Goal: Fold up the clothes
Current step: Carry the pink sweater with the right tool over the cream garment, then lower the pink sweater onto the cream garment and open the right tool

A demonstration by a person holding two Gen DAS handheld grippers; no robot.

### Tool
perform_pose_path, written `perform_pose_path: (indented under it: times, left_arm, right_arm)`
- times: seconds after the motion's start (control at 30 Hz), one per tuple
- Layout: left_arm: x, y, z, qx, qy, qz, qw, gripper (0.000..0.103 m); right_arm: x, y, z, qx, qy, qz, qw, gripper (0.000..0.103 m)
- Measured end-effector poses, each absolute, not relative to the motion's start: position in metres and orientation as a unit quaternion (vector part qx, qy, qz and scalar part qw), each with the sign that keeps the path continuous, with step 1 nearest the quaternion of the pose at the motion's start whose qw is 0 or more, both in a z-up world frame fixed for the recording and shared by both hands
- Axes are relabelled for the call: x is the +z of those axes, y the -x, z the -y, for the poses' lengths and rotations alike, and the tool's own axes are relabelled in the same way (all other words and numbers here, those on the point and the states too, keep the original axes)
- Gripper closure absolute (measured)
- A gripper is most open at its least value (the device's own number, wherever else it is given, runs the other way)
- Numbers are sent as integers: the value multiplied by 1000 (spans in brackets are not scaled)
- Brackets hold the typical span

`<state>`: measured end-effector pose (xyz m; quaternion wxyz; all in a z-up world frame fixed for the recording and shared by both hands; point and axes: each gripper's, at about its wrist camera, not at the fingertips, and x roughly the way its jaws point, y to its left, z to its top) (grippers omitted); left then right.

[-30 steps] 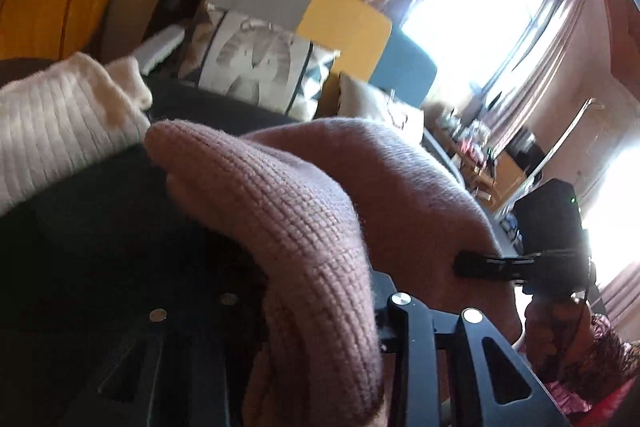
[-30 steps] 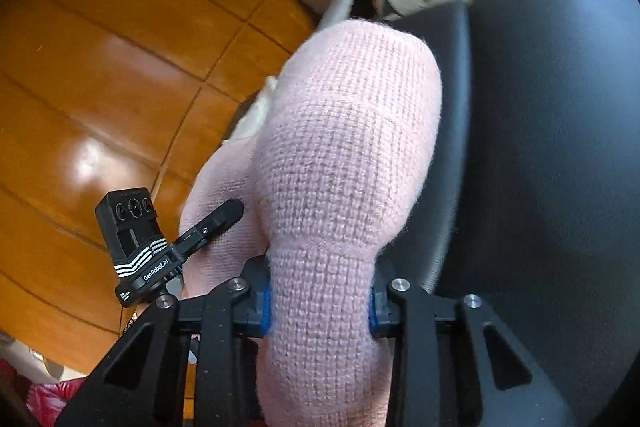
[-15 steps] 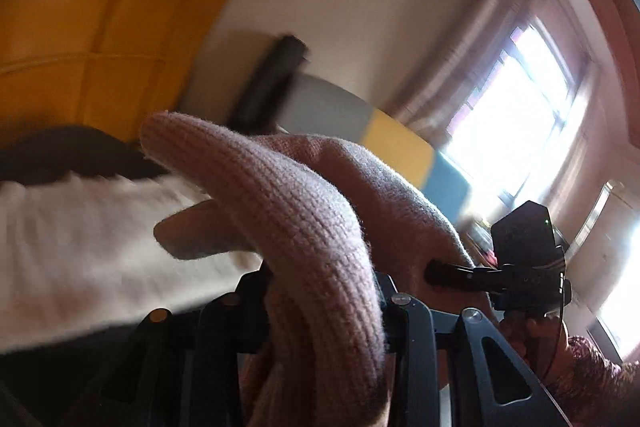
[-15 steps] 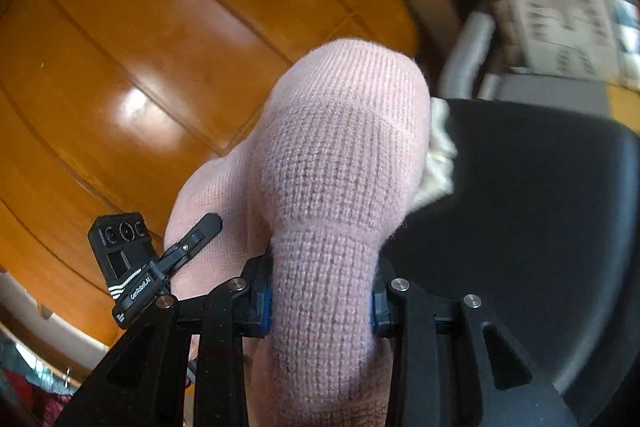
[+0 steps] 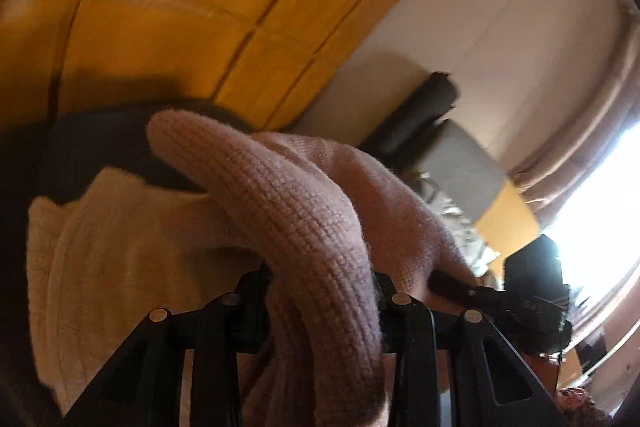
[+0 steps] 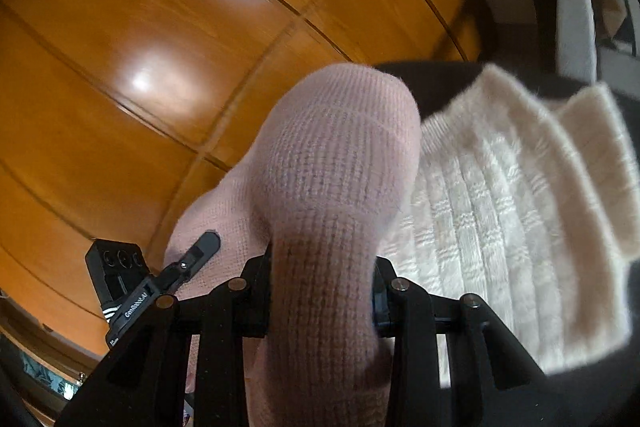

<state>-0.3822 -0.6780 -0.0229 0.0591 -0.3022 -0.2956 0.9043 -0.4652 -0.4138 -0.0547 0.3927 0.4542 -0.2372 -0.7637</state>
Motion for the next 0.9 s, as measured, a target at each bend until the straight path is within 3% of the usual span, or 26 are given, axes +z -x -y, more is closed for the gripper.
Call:
perform_pose_path:
  times: [0.07,0.13,0.2,0.23,0.33,0.5,0.63,0.73,0.9]
  left_arm:
    - [-49,392,689,897,319,304,43,66]
    - [-71,395,701,886,318,333,59,56]
    - [-89,393,714,878,309,358,79,53]
    - [-90,392,715,880,304,355,82,53]
    - [-87,392,711,887,301,342,81,52]
    - [-63,381,719,874,310,371,40,53]
    - [-9,335,714,909,274,306,-67,54]
    - [16,292,699,920,261,260,-130,52]
    - [41,245,637,922,298,151,-195,52]
  right_arm:
    - [-75,472,411,-764,-458,241,385,68]
    - [-91,476,401,-758,-461,250,389,67]
    - [-105,476,398,-749,-472,246,395,58]
    - [-112,477,396,-742,-479,252,397,50]
    - [-120,475,390,-728,-475,283,405,48]
    - [-95,461,392,-753,-471,243,391,39]
    - [-40,424,363,-814,-420,215,338,36]
    - [0,381,344,-853,-387,184,298,24]
    - [32,306,352,-888,-365,98,263,23]
